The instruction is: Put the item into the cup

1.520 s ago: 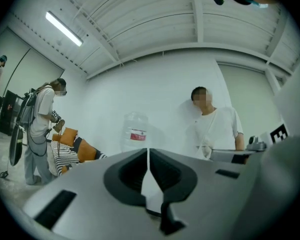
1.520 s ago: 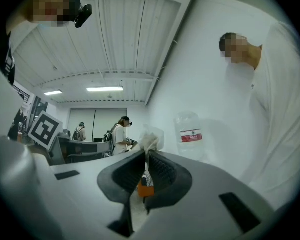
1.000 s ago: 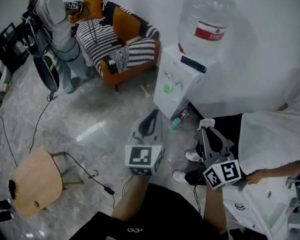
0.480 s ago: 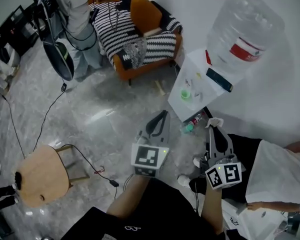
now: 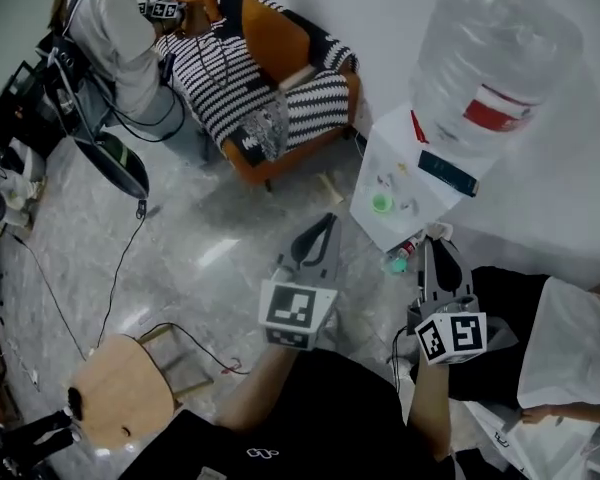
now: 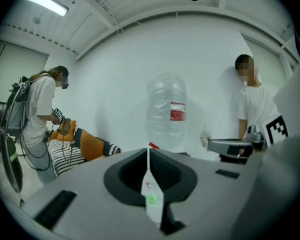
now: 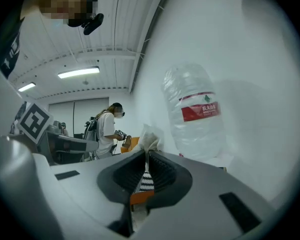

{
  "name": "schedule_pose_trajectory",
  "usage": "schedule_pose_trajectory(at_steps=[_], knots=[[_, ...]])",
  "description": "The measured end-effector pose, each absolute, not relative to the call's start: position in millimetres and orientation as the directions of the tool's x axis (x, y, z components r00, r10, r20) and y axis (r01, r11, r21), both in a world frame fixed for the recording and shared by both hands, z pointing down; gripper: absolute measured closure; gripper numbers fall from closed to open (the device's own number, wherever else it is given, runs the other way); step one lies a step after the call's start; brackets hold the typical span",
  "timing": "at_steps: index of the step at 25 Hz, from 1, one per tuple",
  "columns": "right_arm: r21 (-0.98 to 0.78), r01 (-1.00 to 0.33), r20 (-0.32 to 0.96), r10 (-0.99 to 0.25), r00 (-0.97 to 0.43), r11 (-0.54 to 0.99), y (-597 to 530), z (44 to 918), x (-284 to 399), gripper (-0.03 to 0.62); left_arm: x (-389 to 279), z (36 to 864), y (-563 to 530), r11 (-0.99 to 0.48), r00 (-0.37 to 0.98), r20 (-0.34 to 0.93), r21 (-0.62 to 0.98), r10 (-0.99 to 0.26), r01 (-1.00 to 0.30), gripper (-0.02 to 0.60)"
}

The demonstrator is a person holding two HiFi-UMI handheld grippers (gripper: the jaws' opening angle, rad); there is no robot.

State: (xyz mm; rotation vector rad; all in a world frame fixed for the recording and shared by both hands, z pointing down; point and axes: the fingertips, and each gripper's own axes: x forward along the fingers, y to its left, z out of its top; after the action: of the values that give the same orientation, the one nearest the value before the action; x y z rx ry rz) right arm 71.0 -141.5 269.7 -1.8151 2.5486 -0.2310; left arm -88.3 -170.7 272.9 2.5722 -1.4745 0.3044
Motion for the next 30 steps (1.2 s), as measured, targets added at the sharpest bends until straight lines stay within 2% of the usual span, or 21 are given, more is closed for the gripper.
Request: schedule_pose_trajectory(at_steps=[12,21,30], knots=[[-0.151,-0.947,0.197,-0.93,-0.311,0.284,-160,335,81,0.565,-76,330,-211,-0.563,0.545,0.336,0.048,-0.769,-0.825,0.568],[-0.186,-0.932,0.286,-0.89,-0.355,0.312,-186,431,72,0.565,-48,437,-223,-0.522,0.549,0.404,0.185,-0.732,-0.833,0.568],[-0.214,-0.928,0.362,-0.857,-0.367,0.306,-191,529,64,0.565,-38,538,-218,-0.52,0.558,0.465,0.22,-0.688,-0.825,0.568]])
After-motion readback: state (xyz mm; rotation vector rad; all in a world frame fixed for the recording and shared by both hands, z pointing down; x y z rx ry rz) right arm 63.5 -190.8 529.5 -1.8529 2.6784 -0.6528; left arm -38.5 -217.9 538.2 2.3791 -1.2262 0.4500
